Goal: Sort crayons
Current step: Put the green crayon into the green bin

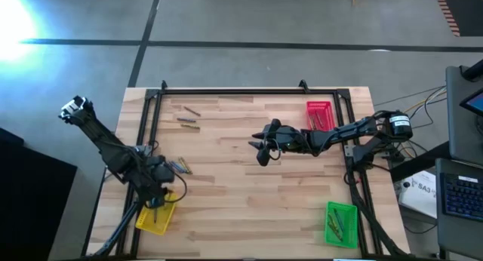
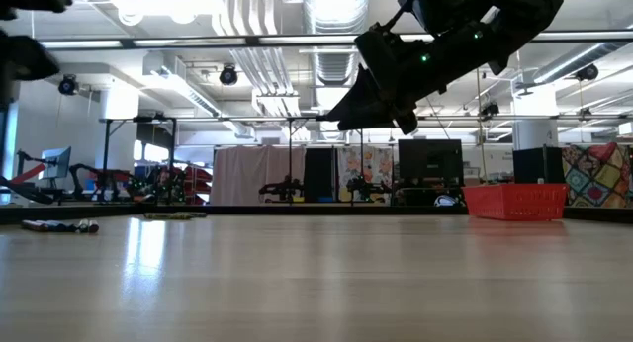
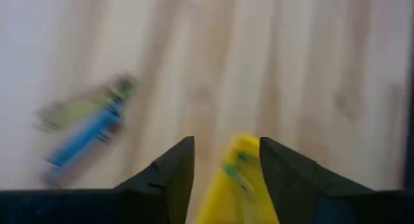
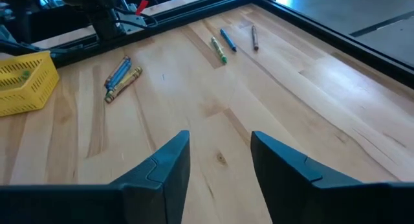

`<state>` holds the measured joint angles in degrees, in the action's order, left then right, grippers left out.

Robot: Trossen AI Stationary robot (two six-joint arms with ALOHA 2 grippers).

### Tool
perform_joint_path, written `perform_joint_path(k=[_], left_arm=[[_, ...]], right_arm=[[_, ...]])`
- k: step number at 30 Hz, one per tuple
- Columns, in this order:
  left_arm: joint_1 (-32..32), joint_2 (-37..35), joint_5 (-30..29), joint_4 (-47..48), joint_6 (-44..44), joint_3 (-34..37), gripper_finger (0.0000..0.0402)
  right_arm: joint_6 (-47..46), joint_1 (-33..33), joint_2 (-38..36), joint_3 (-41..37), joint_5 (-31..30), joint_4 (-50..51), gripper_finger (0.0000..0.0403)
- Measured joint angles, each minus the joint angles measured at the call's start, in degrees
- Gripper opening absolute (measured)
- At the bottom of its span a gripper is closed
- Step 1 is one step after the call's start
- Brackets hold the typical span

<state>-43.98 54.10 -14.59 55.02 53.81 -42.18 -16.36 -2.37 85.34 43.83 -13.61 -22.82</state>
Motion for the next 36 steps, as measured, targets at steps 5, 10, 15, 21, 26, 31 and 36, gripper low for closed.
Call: perform_joint_path(k=[5, 10, 15, 21, 26, 31, 36], left_arm=[[0.62, -0.56, -12.45, 3.75, -1.64, -2.38, 0.0186], [2.78, -0.95, -21.65, 3.58, -2.64, -2.72, 0.0184], [6.57, -1.04, -27.22, 3.55, -2.33, 0.07, 0.0171], [12.49, -1.93, -26.89, 0.09, -2.74, 5.06, 0.0158], [15.97, -2.29, -25.31, -5.08, -4.31, 7.7, 0.0155], [16.32, -2.3, -25.89, -8.66, -3.12, 9.22, 0.0155], [16.04, -3.61, -28.71, -9.17, -3.31, 10.13, 0.0155]], right_arm=[[0.04, 0.0, 0.5, 0.0, 0.0, -0.19, 0.0162], [0.07, 0.0, 3.95, -0.02, 0.02, -4.29, 0.0156], [-2.79, -0.01, 9.9, 1.81, 0.07, -10.67, 0.0148], [-4.06, -1.95, 15.31, 14.61, 0.24, 8.09, 0.0138], [-1.88, -5.9, 21.63, 30.17, 0.21, 22.4, 0.0137], [-0.86, -10.72, 29.53, 44.09, 4.91, 30.63, 0.0137], [-3.17, -15.02, 39.09, 58.12, 11.05, 39.91, 0.0137]])
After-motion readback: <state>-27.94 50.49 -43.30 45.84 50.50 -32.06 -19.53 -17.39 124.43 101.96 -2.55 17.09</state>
